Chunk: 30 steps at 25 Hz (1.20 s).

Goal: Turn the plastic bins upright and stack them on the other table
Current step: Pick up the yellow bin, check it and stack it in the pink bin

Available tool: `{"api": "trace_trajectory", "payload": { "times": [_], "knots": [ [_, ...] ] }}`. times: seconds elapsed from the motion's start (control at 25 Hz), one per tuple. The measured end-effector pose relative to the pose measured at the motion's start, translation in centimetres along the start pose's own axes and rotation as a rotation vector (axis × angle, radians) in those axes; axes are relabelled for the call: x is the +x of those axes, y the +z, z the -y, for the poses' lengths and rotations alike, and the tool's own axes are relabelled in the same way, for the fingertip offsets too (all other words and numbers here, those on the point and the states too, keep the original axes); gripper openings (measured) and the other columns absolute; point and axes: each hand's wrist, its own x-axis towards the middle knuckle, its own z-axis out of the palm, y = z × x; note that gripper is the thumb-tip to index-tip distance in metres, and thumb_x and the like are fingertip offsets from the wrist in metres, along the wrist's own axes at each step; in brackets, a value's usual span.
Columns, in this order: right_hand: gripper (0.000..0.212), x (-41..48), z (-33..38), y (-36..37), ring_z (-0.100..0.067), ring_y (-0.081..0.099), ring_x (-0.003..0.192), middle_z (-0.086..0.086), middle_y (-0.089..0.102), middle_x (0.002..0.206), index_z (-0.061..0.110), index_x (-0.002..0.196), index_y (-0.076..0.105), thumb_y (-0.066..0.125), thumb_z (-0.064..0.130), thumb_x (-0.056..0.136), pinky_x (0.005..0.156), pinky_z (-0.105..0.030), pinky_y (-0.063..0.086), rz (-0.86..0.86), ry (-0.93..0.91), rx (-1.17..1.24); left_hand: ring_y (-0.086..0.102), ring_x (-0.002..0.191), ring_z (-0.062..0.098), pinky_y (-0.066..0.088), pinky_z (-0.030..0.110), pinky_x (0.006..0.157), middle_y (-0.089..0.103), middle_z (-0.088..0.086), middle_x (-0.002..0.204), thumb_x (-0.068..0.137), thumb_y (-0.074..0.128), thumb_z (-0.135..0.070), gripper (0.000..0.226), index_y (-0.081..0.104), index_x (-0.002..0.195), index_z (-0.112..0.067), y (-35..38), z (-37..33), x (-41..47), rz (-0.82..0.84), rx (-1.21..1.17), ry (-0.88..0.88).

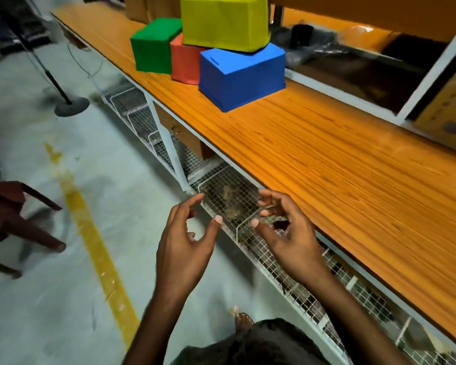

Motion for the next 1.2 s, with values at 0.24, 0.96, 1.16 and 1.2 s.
{"api": "trace_trajectory", "payload": {
  "times": [0.24,0.96,1.16,1.2],
  "knots": [
    [0.046,13.0,1.8,4.0,-0.002,0.064,0.106,0.017,0.067,0.118,0.037,0.127,0.061,0.076,0.014,0.091,0.079,-0.019,0.057,0.009,-0.035,0.058,0.059,0.120,-0.002,0.058,0.037,0.085,0.058,-0.028,0.132,0.089,0.074,-0.044,0.041,0.057,0.126,-0.049,-1.8,0.5,13.0,-0.051,0.030,0.052],
    [0.043,42.4,6.7,21.6,-0.006,0.065,0.105,0.015,0.068,0.116,0.032,0.124,0.065,0.078,0.011,0.089,0.076,-0.020,0.055,-0.406,-0.036,-0.015,0.057,0.116,-0.006,0.052,0.022,0.073,0.055,-0.026,0.131,0.088,0.074,-0.045,0.045,0.056,0.129,-0.050,-9.2,5.8,53.1,0.274,-0.026,0.290],
    [0.041,49.9,6.3,22.1,-0.005,0.067,0.103,0.012,0.070,0.115,0.031,0.119,0.067,0.080,0.009,0.087,0.076,-0.023,0.056,-0.486,-0.040,-0.059,0.057,0.118,-0.004,0.053,0.026,0.078,0.056,-0.026,0.131,0.089,0.074,-0.041,0.041,0.058,0.127,-0.046,-6.5,6.0,61.1,0.335,-0.085,0.316],
    [0.041,51.6,6.0,22.1,-0.006,0.068,0.102,0.011,0.070,0.115,0.033,0.118,0.068,0.080,0.009,0.086,0.077,-0.026,0.057,-0.500,-0.048,-0.069,0.058,0.117,-0.004,0.055,0.030,0.079,0.057,-0.026,0.130,0.089,0.074,-0.041,0.041,0.058,0.127,-0.046,-5.9,6.0,62.6,0.335,-0.091,0.326]
  ]
}}
